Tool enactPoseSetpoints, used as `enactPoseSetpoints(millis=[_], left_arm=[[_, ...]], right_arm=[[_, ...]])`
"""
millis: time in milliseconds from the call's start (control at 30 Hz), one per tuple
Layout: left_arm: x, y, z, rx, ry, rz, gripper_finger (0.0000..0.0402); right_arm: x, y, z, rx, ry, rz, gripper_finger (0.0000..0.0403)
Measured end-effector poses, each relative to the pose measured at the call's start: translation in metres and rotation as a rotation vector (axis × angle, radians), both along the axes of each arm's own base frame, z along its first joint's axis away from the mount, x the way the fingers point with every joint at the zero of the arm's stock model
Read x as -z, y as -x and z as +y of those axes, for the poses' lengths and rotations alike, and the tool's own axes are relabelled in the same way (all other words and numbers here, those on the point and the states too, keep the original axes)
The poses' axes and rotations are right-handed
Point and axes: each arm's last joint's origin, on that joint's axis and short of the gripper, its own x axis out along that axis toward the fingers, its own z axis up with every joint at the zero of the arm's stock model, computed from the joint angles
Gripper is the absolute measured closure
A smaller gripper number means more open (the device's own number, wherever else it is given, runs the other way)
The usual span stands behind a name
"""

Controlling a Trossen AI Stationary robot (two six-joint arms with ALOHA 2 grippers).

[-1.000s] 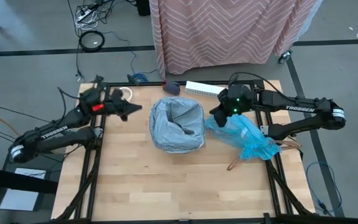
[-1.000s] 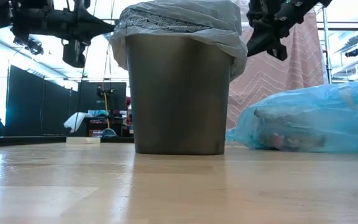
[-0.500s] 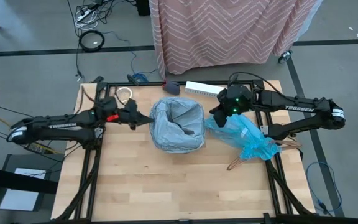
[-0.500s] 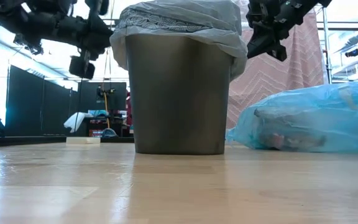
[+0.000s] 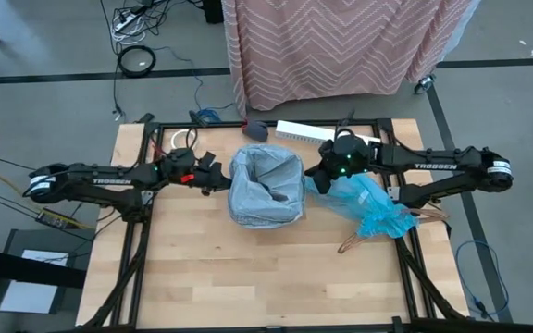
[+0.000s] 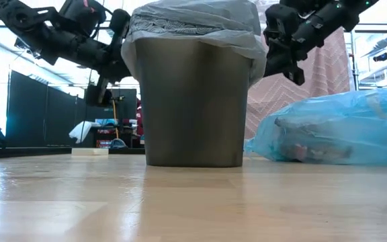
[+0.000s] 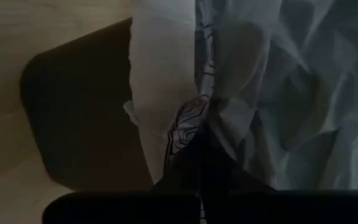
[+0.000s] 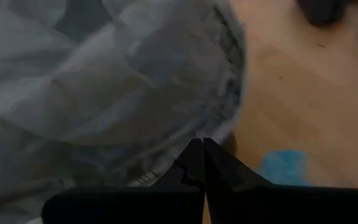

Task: Place trash/remove bag and relplace
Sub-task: Insert the new gray trash bag into the bin

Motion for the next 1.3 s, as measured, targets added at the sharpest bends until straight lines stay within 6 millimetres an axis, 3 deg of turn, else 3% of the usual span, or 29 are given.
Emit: enactPoseSetpoints(millis=[233, 567, 767, 1300], left_arm=[[0.01, -0.013, -0.004, 0.031, 0.003, -0.003, 0.0401], [0.036, -0.028, -0.01, 0.046, -0.005, 0.085, 0.0401], [0.052, -0.032, -0.007, 0.008, -0.042, 0.155, 0.0401], [0.08, -0.037, -0.004, -0.051, -0.101, 0.288, 0.0394]], right_arm=[[0.012, -0.003, 0.006, -0.052, -0.012, -0.037, 0.0403], [0.048, -0.017, 0.01, -0.087, -0.041, 0.097, 0.0403], [0.06, -0.029, 0.008, -0.092, -0.033, 0.101, 0.0403], [0.064, -0.029, -0.008, -0.009, 0.013, 0.115, 0.0403]])
